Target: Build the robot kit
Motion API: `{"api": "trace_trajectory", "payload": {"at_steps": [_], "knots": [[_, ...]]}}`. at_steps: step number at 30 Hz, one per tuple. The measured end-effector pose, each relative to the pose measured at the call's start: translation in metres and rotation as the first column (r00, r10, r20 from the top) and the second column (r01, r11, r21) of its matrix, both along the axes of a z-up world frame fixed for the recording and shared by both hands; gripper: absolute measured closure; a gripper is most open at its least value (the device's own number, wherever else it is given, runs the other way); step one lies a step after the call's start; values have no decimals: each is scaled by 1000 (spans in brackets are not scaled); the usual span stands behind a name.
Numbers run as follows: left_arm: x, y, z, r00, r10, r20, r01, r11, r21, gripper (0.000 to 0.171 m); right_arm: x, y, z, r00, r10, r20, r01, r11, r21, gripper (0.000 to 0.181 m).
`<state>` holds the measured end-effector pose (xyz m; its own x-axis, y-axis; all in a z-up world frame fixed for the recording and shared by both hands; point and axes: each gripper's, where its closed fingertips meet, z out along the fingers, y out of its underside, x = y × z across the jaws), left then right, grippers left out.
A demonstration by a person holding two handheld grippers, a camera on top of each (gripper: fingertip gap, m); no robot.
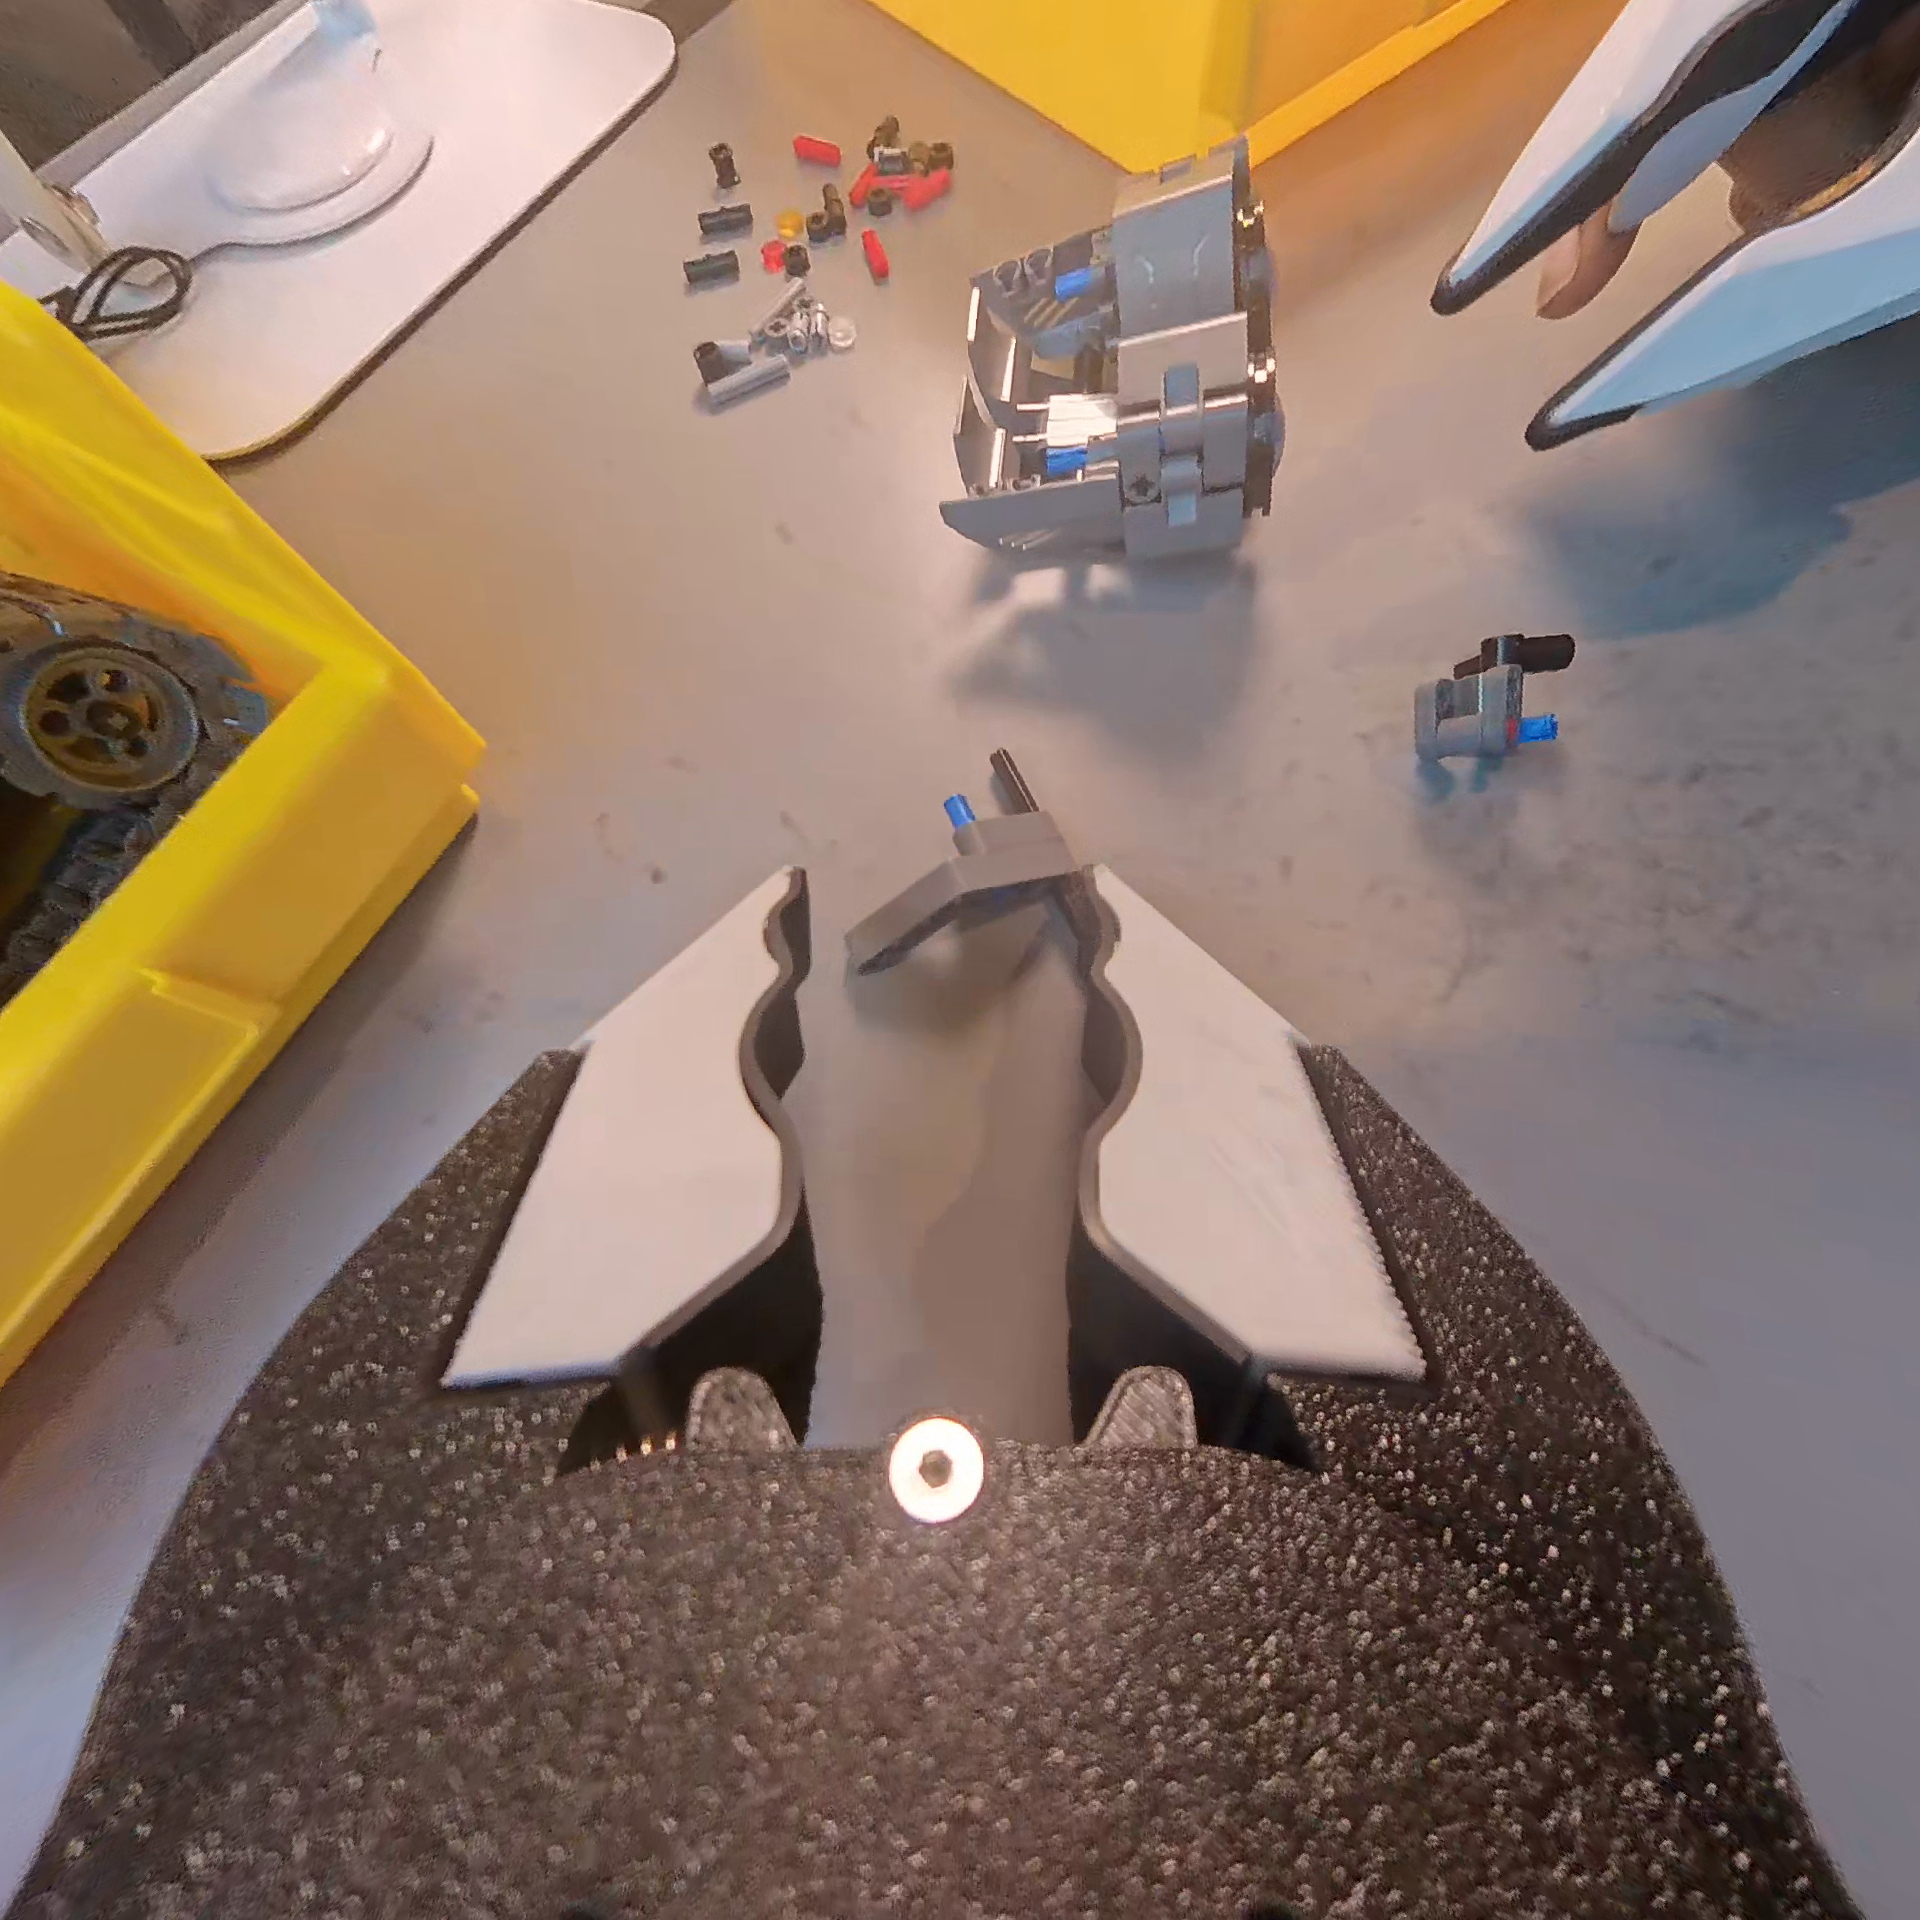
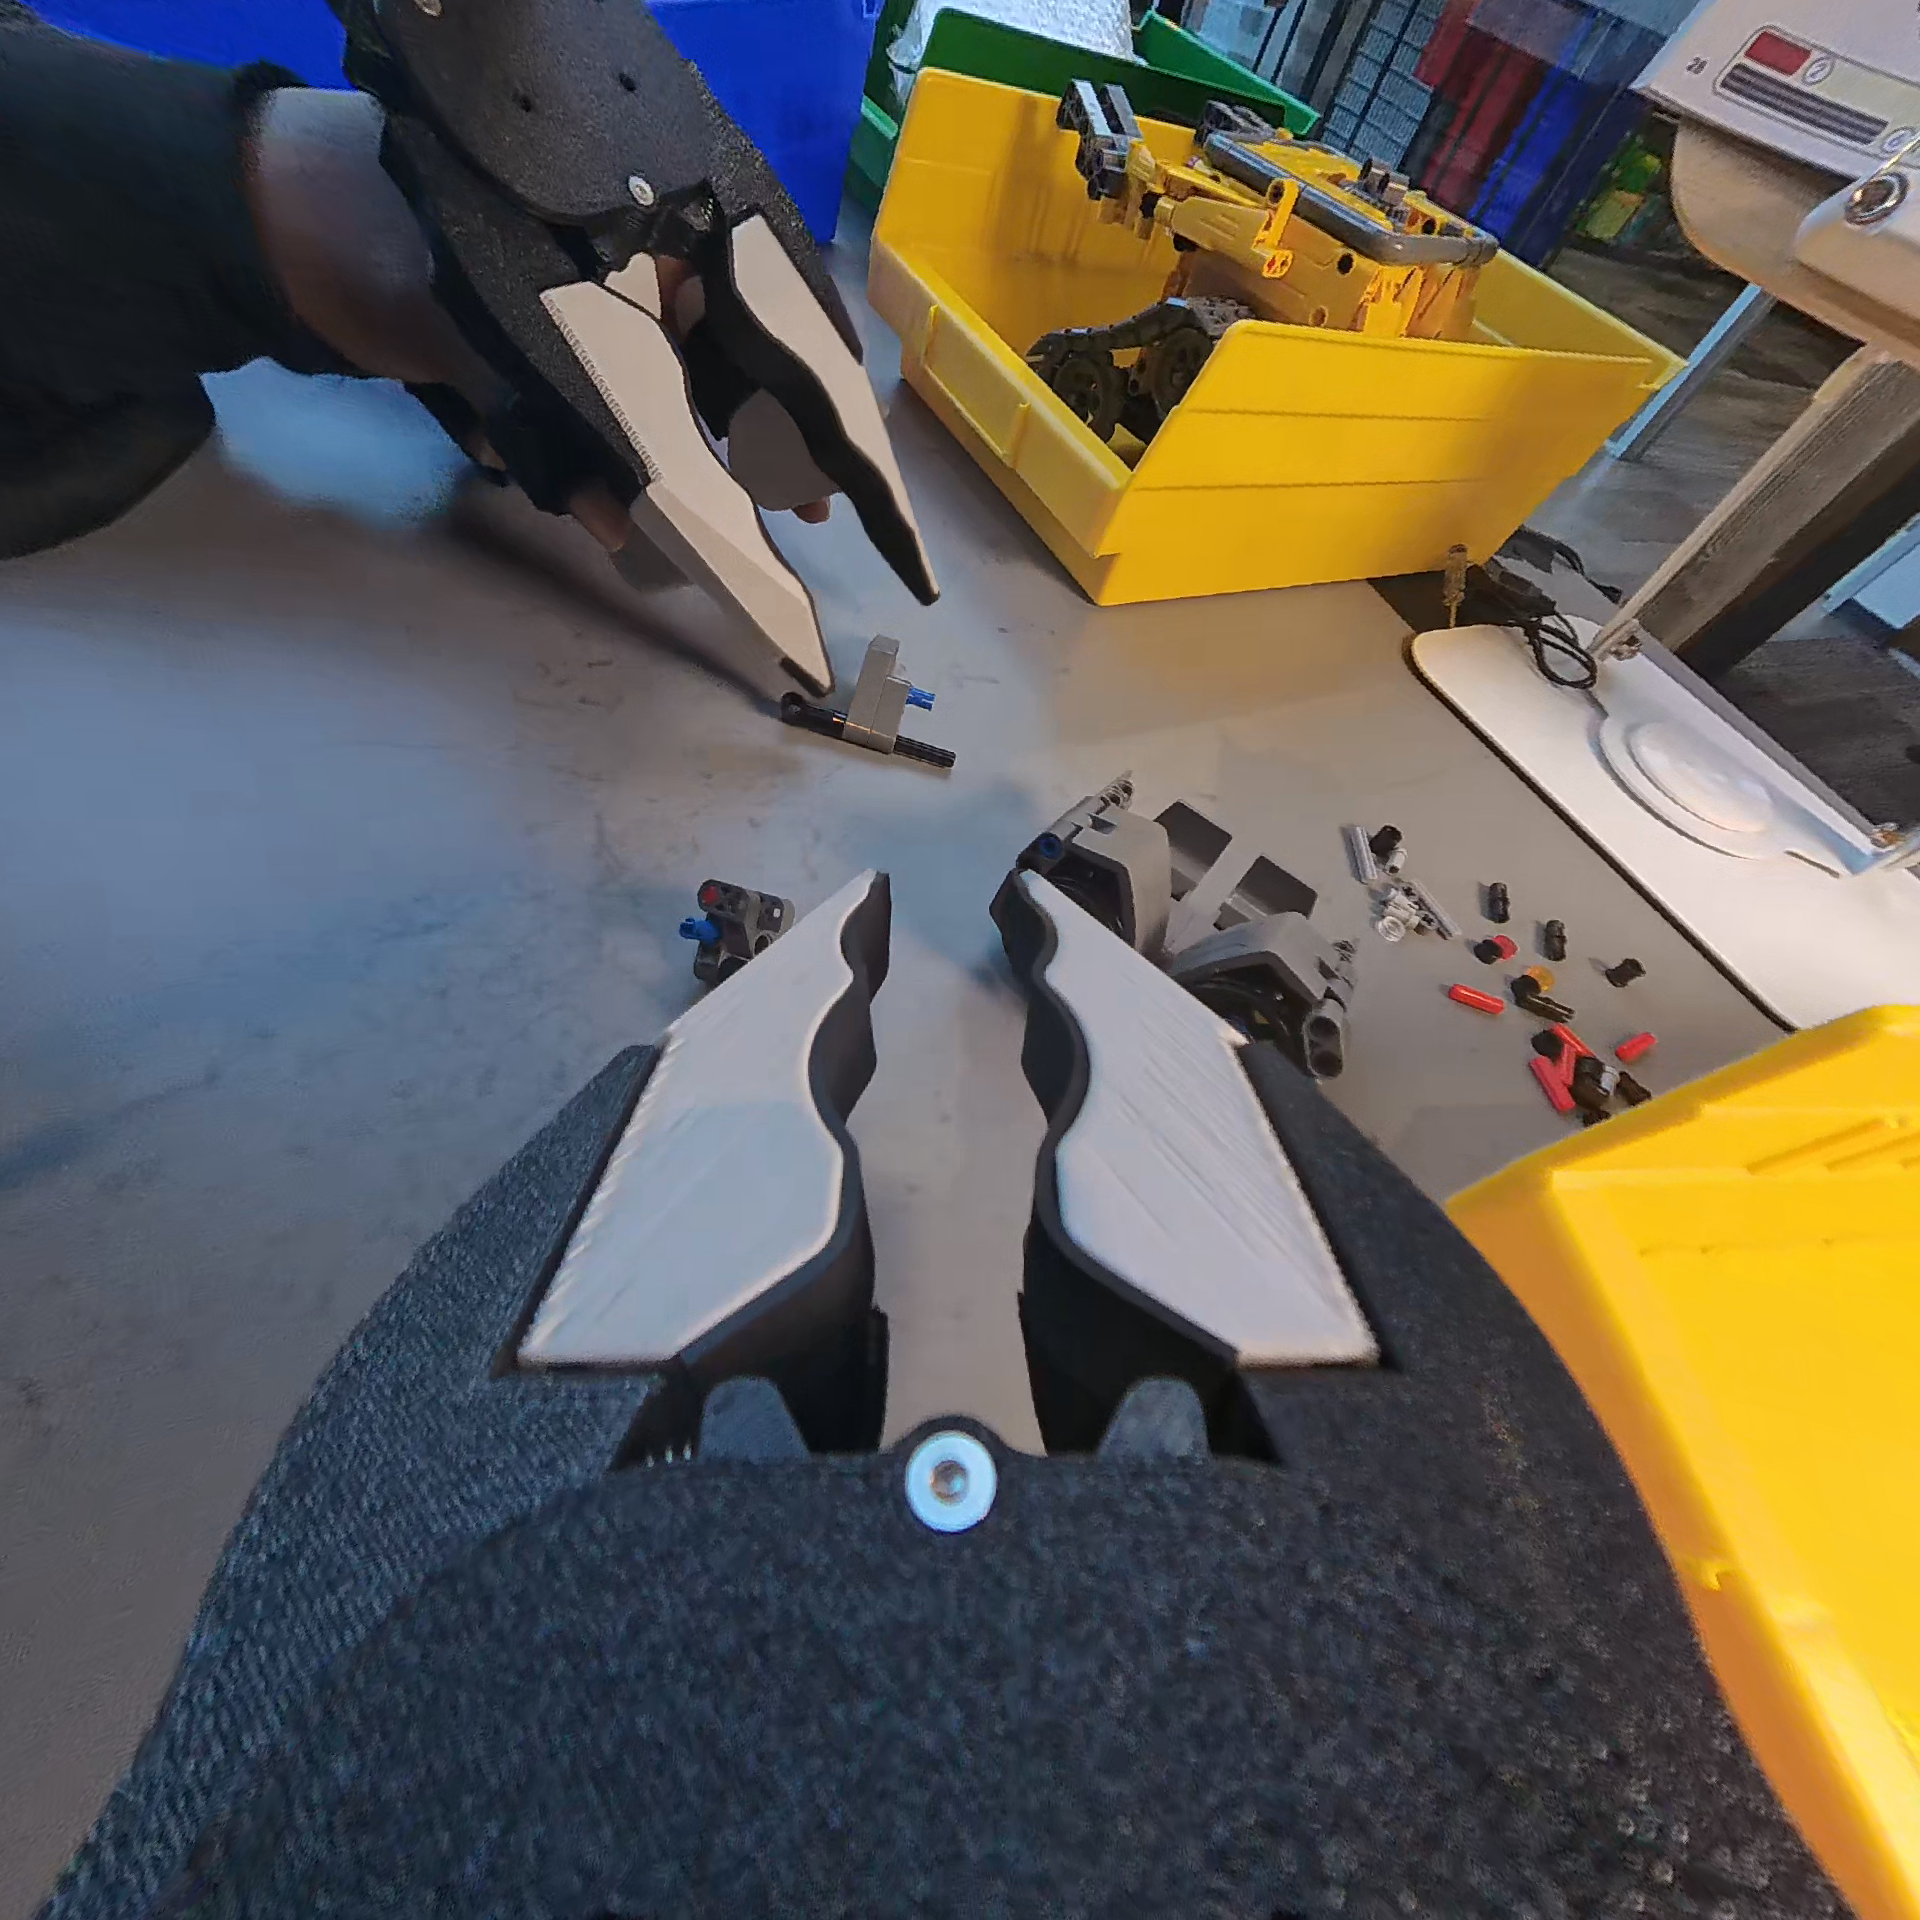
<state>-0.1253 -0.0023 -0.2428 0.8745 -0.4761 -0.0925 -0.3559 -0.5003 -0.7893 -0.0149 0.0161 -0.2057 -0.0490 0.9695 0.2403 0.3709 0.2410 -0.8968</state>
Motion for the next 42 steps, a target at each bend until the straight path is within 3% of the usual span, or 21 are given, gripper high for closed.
{"api": "trace_trajectory", "payload": {"at_steps": [5,11,17,28,34,37,42], "knots": [[-13,7,0,998,-10,-61,10,1000,-6,125,0,0,0,1000,-1,-1,1,1000,-5,160],[-8,-2,-18,997,-82,-4,81,989,-122,131,0,0,-1,1000,0,3,0,1000,-12,160],[4,-13,-18,990,-141,7,141,980,-140,146,0,1,-1,1000,-1,2,1,1000,-22,160],[2,-21,-18,992,-122,14,122,980,-159,164,0,3,-1,1000,-7,3,7,1000,-5,161],[2,-23,-18,993,-117,12,118,979,-164,164,1,3,-2,1000,-9,5,9,1000,7,161],[3,-25,-16,993,-117,21,119,980,-163,151,1,3,-2,1000,-8,8,8,1000,16,161],[13,-20,-10,988,-150,31,153,981,-116,146,0,3,-4,1000,-7,17,7,1000,28,161]]}}
